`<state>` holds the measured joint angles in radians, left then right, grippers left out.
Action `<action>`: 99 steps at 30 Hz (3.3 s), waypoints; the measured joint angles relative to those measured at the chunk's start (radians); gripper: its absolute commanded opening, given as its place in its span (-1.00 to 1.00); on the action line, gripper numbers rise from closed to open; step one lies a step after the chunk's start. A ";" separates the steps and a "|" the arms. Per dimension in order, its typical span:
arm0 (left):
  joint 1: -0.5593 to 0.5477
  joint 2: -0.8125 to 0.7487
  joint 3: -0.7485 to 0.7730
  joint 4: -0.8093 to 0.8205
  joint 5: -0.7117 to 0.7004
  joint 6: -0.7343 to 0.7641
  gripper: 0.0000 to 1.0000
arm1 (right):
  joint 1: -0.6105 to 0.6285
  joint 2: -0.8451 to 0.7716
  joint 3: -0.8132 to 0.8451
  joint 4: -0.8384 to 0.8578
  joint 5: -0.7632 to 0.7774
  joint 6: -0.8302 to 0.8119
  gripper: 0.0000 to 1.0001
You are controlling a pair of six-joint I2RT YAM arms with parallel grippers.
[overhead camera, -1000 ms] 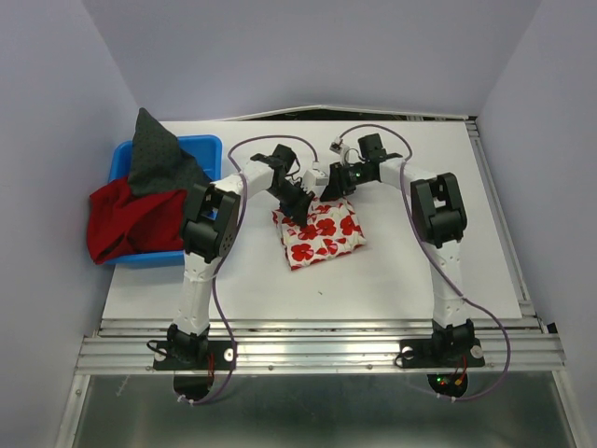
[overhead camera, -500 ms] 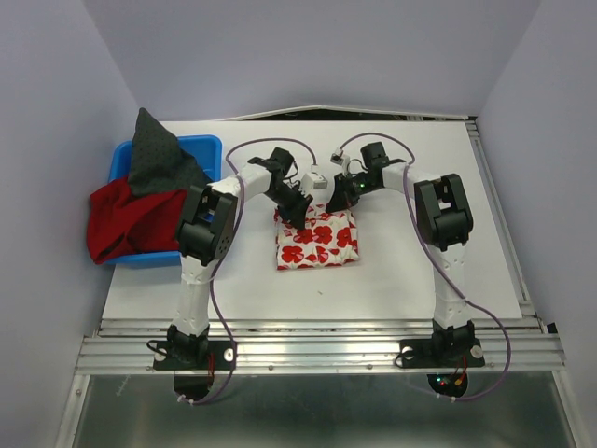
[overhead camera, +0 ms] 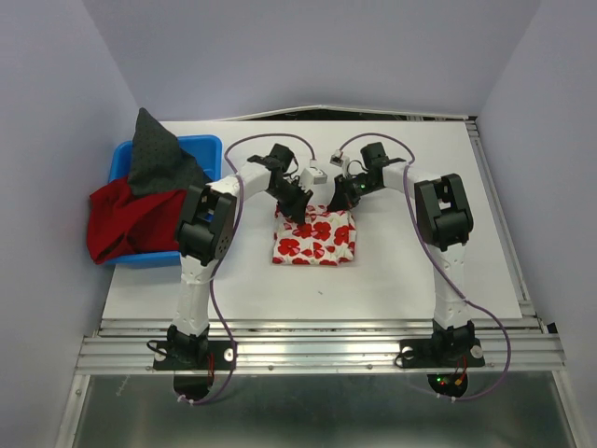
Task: Fold and stack the skirts
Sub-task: Fold the skirt
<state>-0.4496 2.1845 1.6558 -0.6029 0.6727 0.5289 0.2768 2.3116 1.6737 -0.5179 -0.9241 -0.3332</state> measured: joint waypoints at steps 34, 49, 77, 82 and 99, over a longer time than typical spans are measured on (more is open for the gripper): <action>0.045 -0.056 -0.026 0.180 -0.034 -0.026 -1.00 | 0.000 0.020 0.051 -0.111 0.004 -0.042 -0.99; -0.008 0.095 0.134 0.180 -0.098 -0.088 -1.00 | 0.000 0.020 0.053 -0.121 0.003 -0.071 -0.85; 0.009 0.086 0.066 0.294 -0.068 -0.277 -0.88 | -0.192 -0.102 0.208 -0.160 0.556 0.123 0.26; 0.008 0.082 0.059 0.298 -0.074 -0.278 -0.81 | -0.156 -0.347 0.103 -0.112 0.365 0.347 0.22; 0.015 0.081 0.057 0.299 -0.073 -0.293 -0.53 | 0.139 -0.411 -0.465 0.208 0.174 0.684 0.28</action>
<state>-0.4347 2.2654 1.7130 -0.3038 0.5999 0.2356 0.4156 1.9003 1.2087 -0.3096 -0.7506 0.3511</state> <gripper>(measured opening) 0.201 0.639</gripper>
